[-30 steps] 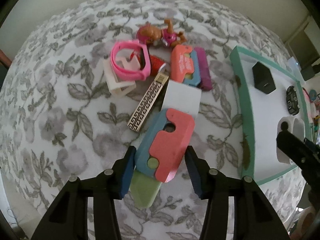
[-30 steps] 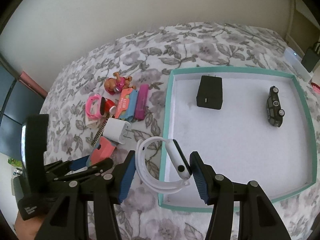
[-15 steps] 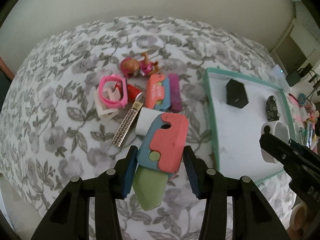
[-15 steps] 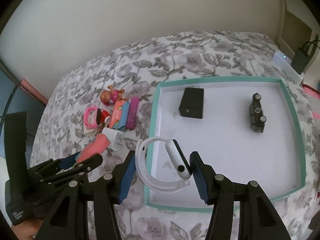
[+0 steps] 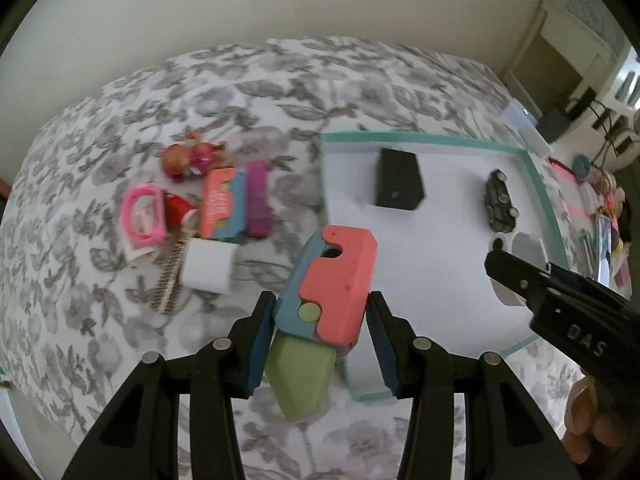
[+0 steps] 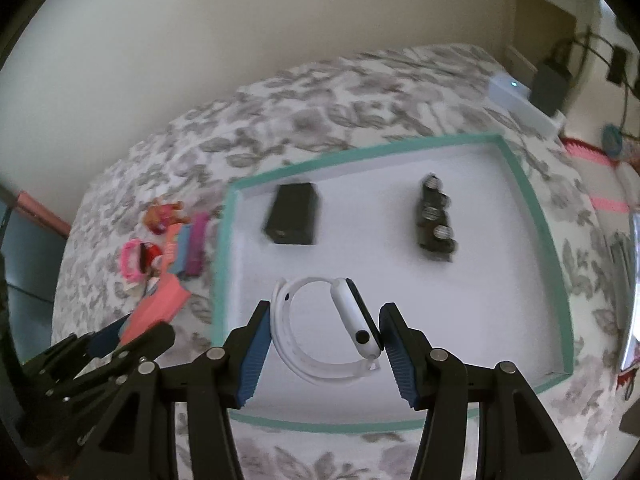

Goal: Organize rigid objects
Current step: 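Carry the smartwatch and toy knife over the tray and open both grippers, then move both grippers back from the tray toward the remaining pile, then grasp the pink smartwatch with the left gripper while right gripper grasps the white charger brick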

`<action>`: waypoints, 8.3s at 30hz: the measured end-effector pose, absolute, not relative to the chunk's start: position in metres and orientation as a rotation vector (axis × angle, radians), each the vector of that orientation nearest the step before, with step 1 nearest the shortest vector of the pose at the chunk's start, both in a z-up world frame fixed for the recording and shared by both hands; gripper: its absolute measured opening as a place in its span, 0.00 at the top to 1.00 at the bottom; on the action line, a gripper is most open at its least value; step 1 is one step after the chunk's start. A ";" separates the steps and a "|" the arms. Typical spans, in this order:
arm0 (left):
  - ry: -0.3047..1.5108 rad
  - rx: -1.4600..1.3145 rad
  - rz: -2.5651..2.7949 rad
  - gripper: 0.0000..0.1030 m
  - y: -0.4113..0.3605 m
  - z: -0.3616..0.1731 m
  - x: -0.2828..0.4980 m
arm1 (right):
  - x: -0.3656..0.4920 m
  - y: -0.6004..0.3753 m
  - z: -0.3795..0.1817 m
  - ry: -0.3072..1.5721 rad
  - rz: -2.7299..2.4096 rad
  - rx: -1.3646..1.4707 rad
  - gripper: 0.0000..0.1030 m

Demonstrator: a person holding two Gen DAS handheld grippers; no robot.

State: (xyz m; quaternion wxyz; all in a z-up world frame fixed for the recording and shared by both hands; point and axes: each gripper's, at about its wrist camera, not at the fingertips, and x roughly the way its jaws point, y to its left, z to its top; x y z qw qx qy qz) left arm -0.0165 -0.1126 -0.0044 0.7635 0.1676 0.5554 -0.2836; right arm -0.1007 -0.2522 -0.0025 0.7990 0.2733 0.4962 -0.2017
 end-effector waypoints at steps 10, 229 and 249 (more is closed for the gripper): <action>1.210 0.459 -0.637 0.53 -0.171 -0.013 -0.031 | -0.120 -0.292 -0.010 1.095 -0.531 0.556 0.44; 1.132 0.336 -0.342 0.92 -0.019 -0.058 0.164 | 0.045 -0.127 -0.067 1.191 -0.135 0.458 0.37; 1.128 0.169 -0.377 0.93 -0.013 -0.028 0.157 | 0.029 -0.143 -0.053 1.153 -0.118 0.541 0.37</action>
